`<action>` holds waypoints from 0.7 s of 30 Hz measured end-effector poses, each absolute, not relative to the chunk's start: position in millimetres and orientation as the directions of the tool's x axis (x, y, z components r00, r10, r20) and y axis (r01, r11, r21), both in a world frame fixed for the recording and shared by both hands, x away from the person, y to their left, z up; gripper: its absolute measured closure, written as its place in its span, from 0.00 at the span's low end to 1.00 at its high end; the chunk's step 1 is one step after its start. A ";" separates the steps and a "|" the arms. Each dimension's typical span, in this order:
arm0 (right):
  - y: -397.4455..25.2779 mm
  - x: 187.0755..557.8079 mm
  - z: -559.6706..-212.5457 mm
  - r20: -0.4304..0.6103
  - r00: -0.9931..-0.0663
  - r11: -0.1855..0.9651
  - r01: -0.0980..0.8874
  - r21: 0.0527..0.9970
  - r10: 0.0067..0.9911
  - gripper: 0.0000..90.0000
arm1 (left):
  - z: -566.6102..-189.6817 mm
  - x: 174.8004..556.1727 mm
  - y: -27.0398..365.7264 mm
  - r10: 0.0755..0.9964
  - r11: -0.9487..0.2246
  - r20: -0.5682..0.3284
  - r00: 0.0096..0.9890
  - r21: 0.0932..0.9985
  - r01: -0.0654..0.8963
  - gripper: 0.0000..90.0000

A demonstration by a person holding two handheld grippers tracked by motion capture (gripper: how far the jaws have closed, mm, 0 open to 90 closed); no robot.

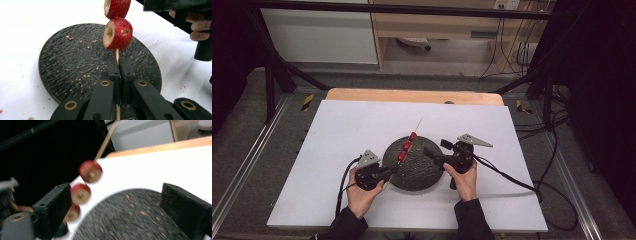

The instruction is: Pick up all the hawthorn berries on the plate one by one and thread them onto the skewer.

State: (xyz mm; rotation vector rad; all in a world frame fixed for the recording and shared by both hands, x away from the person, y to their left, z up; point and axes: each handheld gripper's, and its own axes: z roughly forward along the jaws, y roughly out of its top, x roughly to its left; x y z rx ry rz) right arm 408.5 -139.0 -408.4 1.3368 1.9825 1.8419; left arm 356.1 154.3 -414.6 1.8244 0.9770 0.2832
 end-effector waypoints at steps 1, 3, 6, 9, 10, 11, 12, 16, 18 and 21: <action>-139.0 408.5 -408.4 0.458 -0.602 -0.133 0.505 0.853 0.655 0.06 | -414.0 356.2 156.1 0.728 -0.169 -0.229 0.646 0.853 0.493 0.99; -143.9 408.7 -410.5 0.427 -0.612 -0.071 0.518 0.853 0.666 0.03 | -412.5 356.3 159.6 0.725 -0.181 -0.223 0.652 0.851 0.493 0.98; -150.6 408.3 -413.7 0.377 -0.633 0.014 0.523 0.852 0.676 0.01 | -409.6 357.1 163.7 0.722 -0.205 -0.212 0.659 0.843 0.497 0.98; -155.9 406.2 -415.6 0.337 -0.641 0.078 0.528 0.846 0.690 0.01 | -405.9 357.9 167.0 0.716 -0.217 -0.210 0.665 0.839 0.499 0.98; -157.5 405.4 -416.4 0.321 -0.644 0.100 0.527 0.844 0.694 0.01 | -404.5 358.4 168.2 0.715 -0.226 -0.205 0.669 0.837 0.499 0.98; -161.5 403.5 -418.1 0.293 -0.656 0.135 0.520 0.843 0.696 0.01 | -403.1 358.6 168.8 0.716 -0.227 -0.203 0.668 0.837 0.499 0.98; -161.5 403.5 -418.1 0.293 -0.656 0.135 0.520 0.843 0.696 0.01 | -401.5 359.3 169.6 0.715 -0.234 -0.197 0.671 0.836 0.496 0.98; -170.6 399.1 -422.3 0.264 -0.684 0.195 0.516 0.834 0.680 0.01 | -395.2 362.6 171.0 0.712 -0.264 -0.179 0.679 0.828 0.495 0.98; -178.7 395.3 -426.6 0.226 -0.693 0.242 0.509 0.826 0.685 0.01 | -392.4 365.2 171.7 0.713 -0.272 -0.173 0.679 0.825 0.496 0.98; -184.9 392.0 -429.9 0.219 -0.697 0.253 0.507 0.824 0.683 0.01 | -390.1 368.6 171.6 0.711 -0.287 -0.169 0.683 0.817 0.501 0.98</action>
